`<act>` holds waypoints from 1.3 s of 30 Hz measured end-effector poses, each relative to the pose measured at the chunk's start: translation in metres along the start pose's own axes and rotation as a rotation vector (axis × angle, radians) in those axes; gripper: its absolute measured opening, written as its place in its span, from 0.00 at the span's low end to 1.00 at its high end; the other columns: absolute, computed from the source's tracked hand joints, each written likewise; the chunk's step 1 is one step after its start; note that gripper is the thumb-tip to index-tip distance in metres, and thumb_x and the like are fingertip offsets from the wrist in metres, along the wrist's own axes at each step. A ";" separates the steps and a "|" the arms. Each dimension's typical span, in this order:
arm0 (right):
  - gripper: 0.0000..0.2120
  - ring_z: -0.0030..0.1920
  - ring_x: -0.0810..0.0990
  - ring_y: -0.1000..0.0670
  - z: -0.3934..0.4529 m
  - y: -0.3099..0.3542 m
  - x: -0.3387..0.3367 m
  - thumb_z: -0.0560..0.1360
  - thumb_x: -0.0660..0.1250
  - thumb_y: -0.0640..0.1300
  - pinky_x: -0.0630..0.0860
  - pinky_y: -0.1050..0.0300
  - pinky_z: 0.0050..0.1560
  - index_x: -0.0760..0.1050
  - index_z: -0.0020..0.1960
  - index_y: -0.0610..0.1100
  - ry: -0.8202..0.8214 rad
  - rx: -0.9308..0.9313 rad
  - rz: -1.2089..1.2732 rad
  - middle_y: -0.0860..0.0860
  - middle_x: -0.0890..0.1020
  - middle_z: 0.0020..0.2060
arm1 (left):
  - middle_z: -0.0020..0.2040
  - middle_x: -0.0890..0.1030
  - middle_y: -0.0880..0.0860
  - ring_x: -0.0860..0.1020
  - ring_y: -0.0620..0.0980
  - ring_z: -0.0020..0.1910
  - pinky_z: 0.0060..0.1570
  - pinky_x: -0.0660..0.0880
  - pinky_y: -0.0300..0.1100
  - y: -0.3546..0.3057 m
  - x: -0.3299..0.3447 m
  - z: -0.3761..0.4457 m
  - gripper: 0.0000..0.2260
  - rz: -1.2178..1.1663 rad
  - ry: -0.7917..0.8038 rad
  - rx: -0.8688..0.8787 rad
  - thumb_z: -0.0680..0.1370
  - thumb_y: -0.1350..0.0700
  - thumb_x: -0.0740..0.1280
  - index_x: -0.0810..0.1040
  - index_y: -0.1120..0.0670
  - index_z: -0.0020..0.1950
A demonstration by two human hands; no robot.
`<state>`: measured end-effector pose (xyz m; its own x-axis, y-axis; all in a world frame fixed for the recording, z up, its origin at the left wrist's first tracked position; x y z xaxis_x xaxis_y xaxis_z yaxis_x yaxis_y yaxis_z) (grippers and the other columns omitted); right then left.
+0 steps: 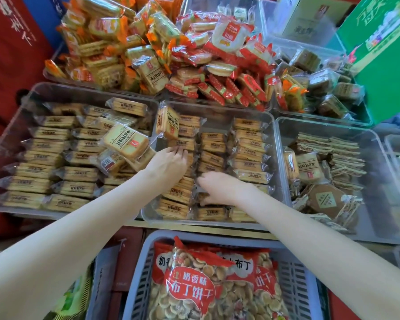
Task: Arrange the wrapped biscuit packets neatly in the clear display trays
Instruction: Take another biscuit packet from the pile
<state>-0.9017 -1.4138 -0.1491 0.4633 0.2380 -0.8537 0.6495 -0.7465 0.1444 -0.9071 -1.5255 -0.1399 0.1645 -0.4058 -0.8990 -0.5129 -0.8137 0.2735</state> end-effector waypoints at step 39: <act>0.31 0.50 0.73 0.57 -0.077 -0.033 -0.059 0.67 0.75 0.35 0.68 0.79 0.43 0.62 0.63 0.45 -0.483 0.107 0.946 0.53 0.74 0.51 | 0.50 0.84 0.54 0.82 0.49 0.49 0.54 0.78 0.45 0.026 -0.071 -0.060 0.07 -1.589 -0.406 -0.255 0.77 0.58 0.67 0.80 0.55 0.54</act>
<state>-0.9037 -1.3553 -0.0647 0.4483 -0.7205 -0.5292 0.0837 -0.5555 0.8273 -0.8810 -1.5426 -0.0485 0.1179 0.9362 -0.3311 0.0896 -0.3421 -0.9354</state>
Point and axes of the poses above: each hand's wrist, its own z-axis towards the middle knuckle, its own x-axis out of the palm, y = z × x, the point moved 4 cm from there along z, towards the middle knuckle
